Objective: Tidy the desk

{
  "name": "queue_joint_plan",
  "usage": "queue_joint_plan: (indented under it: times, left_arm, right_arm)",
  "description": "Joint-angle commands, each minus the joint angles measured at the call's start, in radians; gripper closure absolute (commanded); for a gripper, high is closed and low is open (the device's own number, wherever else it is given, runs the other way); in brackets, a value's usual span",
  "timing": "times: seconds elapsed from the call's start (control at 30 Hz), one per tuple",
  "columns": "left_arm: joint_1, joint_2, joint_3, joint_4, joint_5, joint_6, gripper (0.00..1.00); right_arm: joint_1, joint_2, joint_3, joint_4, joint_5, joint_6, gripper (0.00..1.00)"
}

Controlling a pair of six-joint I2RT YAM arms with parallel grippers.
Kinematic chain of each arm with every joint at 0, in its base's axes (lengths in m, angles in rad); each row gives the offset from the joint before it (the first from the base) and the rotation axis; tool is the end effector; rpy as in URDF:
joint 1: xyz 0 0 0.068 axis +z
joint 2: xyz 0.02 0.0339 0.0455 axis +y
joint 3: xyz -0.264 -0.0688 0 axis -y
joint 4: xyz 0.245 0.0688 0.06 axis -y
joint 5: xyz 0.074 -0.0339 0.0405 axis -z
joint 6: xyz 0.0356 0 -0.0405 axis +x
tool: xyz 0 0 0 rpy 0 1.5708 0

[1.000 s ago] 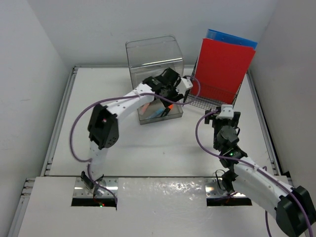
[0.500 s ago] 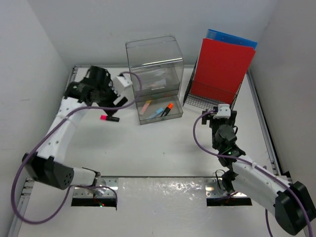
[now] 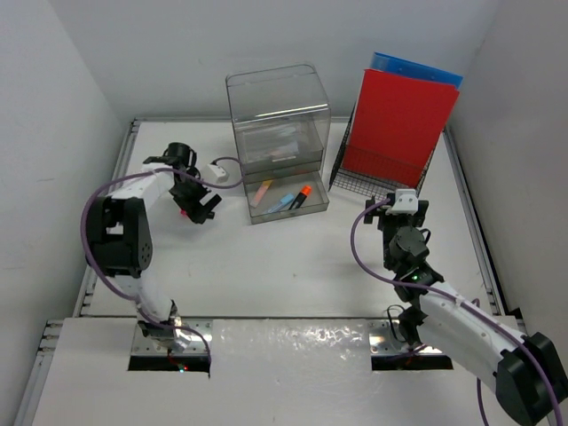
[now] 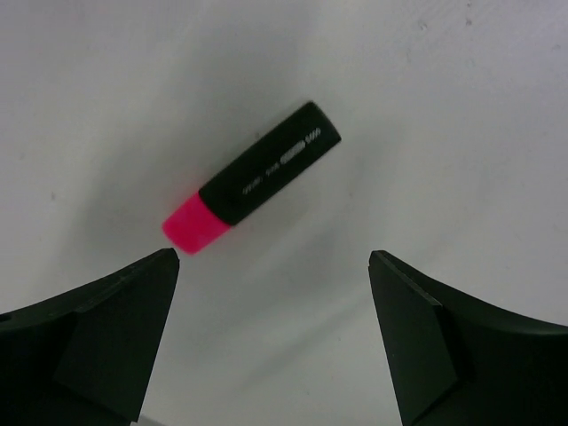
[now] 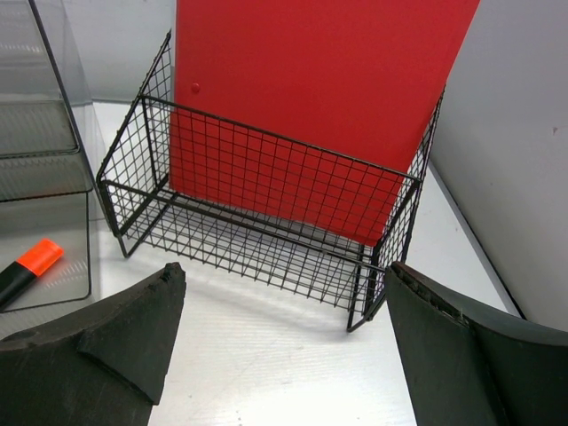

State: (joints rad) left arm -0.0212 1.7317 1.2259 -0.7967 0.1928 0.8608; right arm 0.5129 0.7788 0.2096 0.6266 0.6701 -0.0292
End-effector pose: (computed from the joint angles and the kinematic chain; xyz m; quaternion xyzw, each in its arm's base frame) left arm 0.3343 -0.0139 0.2028 0.4327 0.8865 -0.0328 0.1604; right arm 0.1612 0.0654 0.2233 0.0568 0.6887 -0.0547 0.7208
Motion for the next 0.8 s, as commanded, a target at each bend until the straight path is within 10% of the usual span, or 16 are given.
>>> queue_joint_plan:
  times: [0.0,0.37,0.57,0.77]
  left_arm:
    - [-0.008,0.048,0.006,0.131,0.057,0.075,0.14]
    - [-0.006,0.250,0.018,0.216,-0.009,0.058,0.23]
    - [-0.005,0.224,-0.032,0.108,0.060,0.075,1.00]
    - [-0.005,0.080,-0.057,-0.100,0.145,0.159,1.00]
  right_arm:
    - [-0.001,-0.012,0.007,0.028,0.003,-0.001,0.10]
    - [-0.001,-0.019,0.013,0.016,0.002,-0.009,0.10]
    - [-0.001,-0.023,0.010,0.021,0.009,-0.011,0.10]
    - [-0.001,-0.015,0.010,0.028,0.008,-0.003,0.10]
